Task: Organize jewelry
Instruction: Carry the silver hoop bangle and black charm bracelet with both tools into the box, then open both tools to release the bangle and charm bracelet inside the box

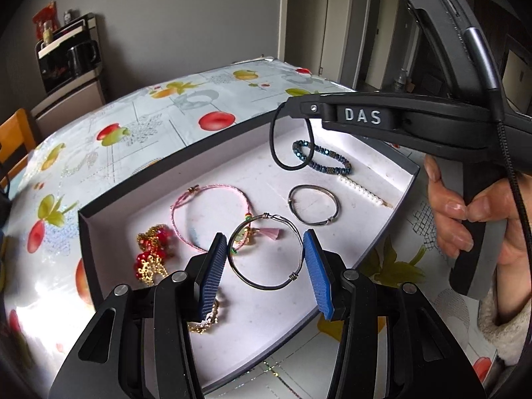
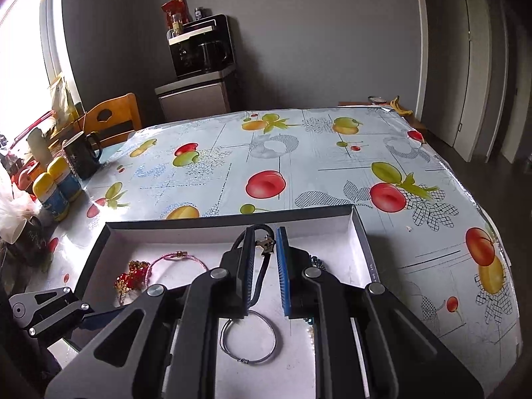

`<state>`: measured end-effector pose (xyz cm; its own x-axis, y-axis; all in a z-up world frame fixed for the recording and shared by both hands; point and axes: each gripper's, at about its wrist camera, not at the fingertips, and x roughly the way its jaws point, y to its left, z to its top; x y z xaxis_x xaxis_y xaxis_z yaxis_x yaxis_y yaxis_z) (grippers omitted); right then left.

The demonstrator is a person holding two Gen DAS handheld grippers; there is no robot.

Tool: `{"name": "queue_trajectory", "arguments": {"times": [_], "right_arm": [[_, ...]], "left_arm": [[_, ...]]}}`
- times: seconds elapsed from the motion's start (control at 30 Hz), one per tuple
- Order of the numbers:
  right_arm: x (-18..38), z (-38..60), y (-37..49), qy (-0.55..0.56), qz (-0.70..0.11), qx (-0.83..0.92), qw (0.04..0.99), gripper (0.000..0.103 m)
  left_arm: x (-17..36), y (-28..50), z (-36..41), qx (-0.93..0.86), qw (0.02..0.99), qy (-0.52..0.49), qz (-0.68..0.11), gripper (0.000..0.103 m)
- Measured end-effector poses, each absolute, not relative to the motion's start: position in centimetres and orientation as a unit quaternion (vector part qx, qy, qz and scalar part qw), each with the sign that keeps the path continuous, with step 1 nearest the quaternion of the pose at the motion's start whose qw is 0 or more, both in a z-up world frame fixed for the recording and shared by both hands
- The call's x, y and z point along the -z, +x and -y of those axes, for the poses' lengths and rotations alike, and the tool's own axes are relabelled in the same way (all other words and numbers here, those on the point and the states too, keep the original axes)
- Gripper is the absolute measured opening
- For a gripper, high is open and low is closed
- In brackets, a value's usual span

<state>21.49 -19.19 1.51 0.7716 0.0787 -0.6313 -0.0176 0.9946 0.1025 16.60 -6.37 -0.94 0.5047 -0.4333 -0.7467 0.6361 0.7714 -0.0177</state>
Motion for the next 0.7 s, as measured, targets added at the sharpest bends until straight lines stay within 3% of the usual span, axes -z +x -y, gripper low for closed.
{"name": "queue_trajectory", "arguments": {"times": [0.7], "right_arm": [[1.7,17.8,23.1,-0.004,-0.386,-0.015,0.923,0.013]], "left_arm": [[2.5,18.3,6.1,0.322,0.834,0.07,-0.443,0.056]]}}
